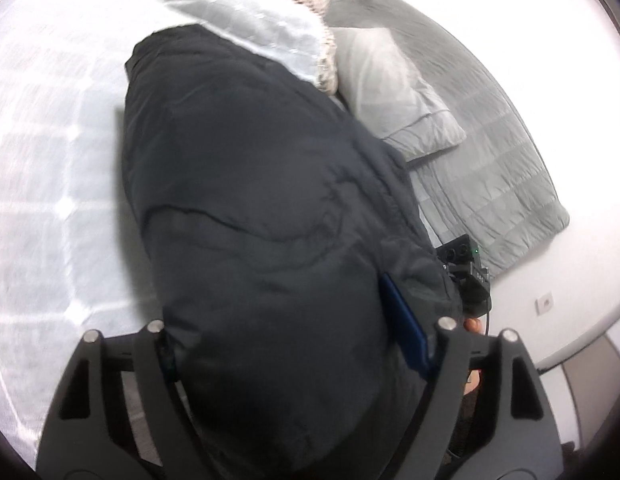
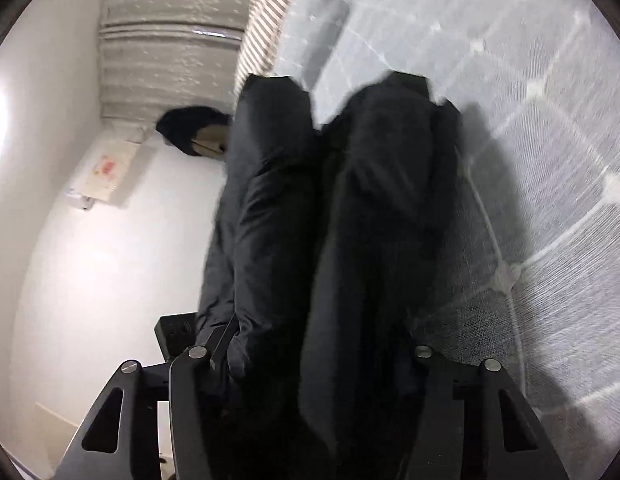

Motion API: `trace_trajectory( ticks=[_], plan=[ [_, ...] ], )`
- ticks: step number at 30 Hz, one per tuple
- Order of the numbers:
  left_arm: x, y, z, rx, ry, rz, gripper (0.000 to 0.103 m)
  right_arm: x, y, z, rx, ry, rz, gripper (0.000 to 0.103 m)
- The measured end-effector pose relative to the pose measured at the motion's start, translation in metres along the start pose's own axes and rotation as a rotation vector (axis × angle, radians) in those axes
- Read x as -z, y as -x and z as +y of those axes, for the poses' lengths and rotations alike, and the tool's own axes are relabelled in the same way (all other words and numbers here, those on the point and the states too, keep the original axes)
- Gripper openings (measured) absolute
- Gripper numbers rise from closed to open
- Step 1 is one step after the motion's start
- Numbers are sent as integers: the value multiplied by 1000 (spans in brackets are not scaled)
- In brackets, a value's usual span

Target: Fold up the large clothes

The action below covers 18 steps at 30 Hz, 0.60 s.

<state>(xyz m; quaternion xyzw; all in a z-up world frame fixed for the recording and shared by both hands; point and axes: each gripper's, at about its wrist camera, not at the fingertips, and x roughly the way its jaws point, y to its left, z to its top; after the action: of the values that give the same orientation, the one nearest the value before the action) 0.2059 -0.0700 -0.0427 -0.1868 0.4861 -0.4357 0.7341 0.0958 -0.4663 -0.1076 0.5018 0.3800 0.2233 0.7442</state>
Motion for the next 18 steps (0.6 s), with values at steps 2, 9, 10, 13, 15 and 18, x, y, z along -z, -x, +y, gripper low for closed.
trace_trajectory(
  ticks=[2,9,10,13,15,18],
  plan=[
    [-8,-10,-14,27,-34,-2,77,-2,16,8,12,26,-31,56],
    [-40,-69,-61,154,-104,-2,77,-15,87,34,64,117,-180,56],
    [-45,-81,-65,172,-112,1,77,-20,98,34,74,122,-206,56],
    [-54,-117,-71,163,-118,35,77,-29,129,25,123,120,-270,56],
    [-55,-141,-64,101,-97,79,79,-33,142,7,170,72,-293,58],
    [-50,-172,-43,18,-32,148,92,-37,145,-32,264,-68,-273,64]
  ],
)
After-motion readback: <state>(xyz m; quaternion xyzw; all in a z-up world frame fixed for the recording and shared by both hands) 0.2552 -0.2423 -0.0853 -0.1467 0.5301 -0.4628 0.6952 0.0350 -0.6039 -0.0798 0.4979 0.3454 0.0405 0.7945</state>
